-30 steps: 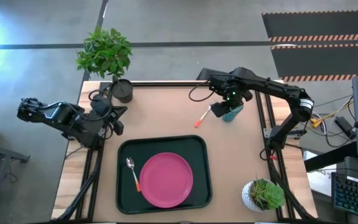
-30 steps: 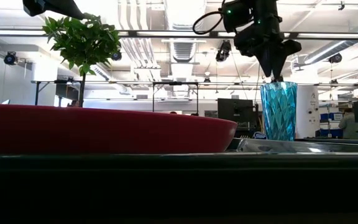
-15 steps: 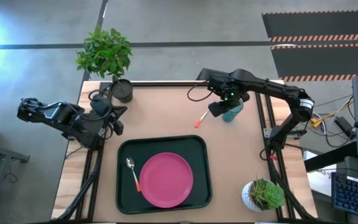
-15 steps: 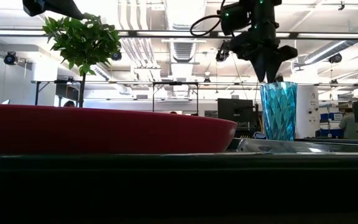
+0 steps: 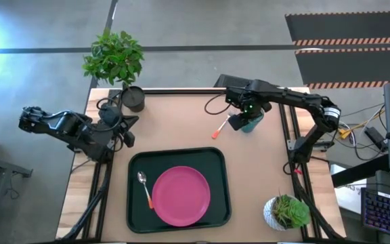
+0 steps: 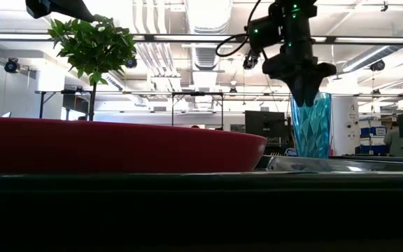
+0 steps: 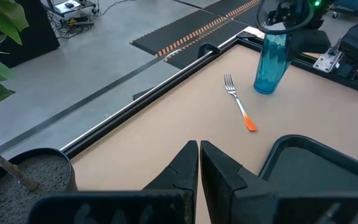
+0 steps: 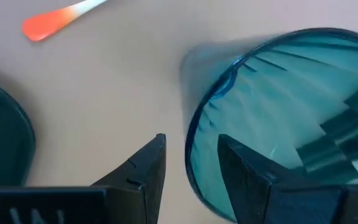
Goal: Pick and place plate/cup/fork/spoon on tray
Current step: Put the blue cup into the black tray
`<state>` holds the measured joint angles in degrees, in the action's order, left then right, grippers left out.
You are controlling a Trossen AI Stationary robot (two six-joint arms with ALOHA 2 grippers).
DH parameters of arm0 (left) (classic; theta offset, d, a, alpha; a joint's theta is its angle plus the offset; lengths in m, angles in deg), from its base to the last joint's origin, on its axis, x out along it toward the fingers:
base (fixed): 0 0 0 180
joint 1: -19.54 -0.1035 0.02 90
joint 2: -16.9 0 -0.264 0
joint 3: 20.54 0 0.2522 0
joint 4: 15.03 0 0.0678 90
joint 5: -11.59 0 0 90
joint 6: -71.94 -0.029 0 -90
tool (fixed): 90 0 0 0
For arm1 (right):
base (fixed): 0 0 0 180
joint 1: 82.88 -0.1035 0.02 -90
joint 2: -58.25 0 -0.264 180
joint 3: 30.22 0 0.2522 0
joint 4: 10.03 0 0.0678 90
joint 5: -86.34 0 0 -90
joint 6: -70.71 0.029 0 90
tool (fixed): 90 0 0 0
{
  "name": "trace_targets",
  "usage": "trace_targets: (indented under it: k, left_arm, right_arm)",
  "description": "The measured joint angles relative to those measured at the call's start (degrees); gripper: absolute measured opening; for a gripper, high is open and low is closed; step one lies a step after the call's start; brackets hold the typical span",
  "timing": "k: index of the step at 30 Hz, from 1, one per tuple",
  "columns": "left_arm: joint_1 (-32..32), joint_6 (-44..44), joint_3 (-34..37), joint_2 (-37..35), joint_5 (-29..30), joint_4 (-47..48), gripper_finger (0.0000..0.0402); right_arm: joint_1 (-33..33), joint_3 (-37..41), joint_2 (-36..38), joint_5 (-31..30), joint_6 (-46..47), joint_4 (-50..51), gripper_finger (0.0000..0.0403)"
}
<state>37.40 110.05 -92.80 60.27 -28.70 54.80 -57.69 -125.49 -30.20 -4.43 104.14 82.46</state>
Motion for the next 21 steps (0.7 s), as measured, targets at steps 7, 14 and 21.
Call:
trace_targets:
  k: [7, 14, 21]
  left_arm:
    - [0.0, 0.2, 0.0, 0.0, 0.0, -0.1, 0.0000]
    - [0.0, 0.3, 0.0, 0.1, 0.0, -0.1, 0.0000]
    - [0.0, 0.3, 0.0, 0.1, 0.0, -0.1, 0.0000]
  right_arm:
    - [0.0, 1.5, 0.1, -2.4, 0.0, -0.2, 0.0071]
    - [-0.4, 2.2, 0.2, -2.4, -0.4, -1.7, 0.0009]
    - [-6.0, -4.7, 0.6, -2.5, 1.4, -1.6, 0.0008]
